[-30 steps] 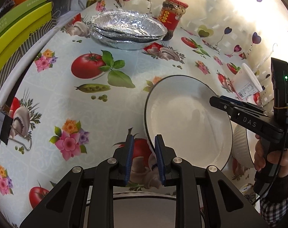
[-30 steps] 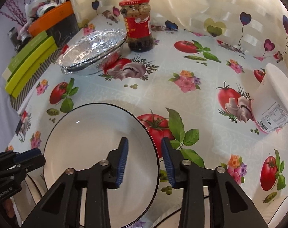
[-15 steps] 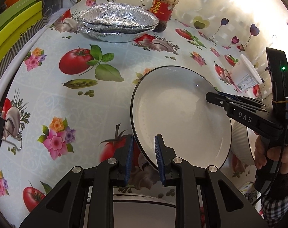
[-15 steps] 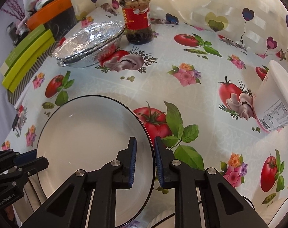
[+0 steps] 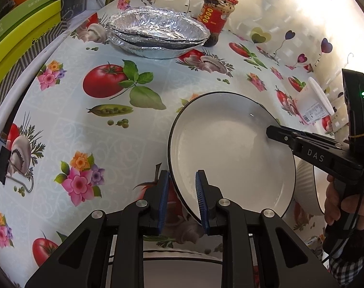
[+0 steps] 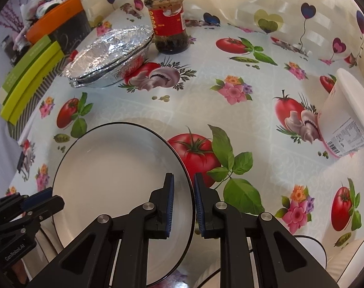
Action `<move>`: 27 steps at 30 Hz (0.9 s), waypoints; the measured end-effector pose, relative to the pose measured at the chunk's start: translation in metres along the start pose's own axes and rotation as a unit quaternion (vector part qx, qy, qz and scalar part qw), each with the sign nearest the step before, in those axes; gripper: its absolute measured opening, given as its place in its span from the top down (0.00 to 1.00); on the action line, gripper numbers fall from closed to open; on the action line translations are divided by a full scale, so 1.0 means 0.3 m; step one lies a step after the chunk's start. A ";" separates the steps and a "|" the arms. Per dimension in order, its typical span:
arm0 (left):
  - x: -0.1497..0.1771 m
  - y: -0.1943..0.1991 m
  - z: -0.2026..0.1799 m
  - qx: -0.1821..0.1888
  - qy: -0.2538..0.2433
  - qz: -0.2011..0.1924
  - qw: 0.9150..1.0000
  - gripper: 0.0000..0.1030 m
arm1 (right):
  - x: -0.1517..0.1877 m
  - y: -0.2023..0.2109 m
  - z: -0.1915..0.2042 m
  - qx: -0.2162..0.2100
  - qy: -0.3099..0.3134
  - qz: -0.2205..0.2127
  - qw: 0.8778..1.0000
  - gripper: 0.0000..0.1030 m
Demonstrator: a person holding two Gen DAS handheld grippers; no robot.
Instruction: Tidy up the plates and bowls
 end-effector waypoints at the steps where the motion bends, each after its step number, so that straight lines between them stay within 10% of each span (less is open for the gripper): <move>1: 0.001 0.002 -0.001 0.000 -0.001 -0.001 1.000 0.77 | 0.001 -0.002 -0.001 0.000 -0.001 0.002 1.000 0.84; 27: -0.004 0.005 -0.005 -0.016 0.014 0.003 1.000 0.77 | -0.001 0.018 0.007 -0.012 -0.015 -0.014 1.000 0.84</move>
Point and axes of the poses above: each gripper's, at about its wrist camera, not at the fingertips, and y roughly against the way its jaws point, z to its left, x to its underside, the point moved 9 cm from there along -y, roughly the way its jaws point, and after that the axes turned 13 degrees about -x, right-handed, at the moved point
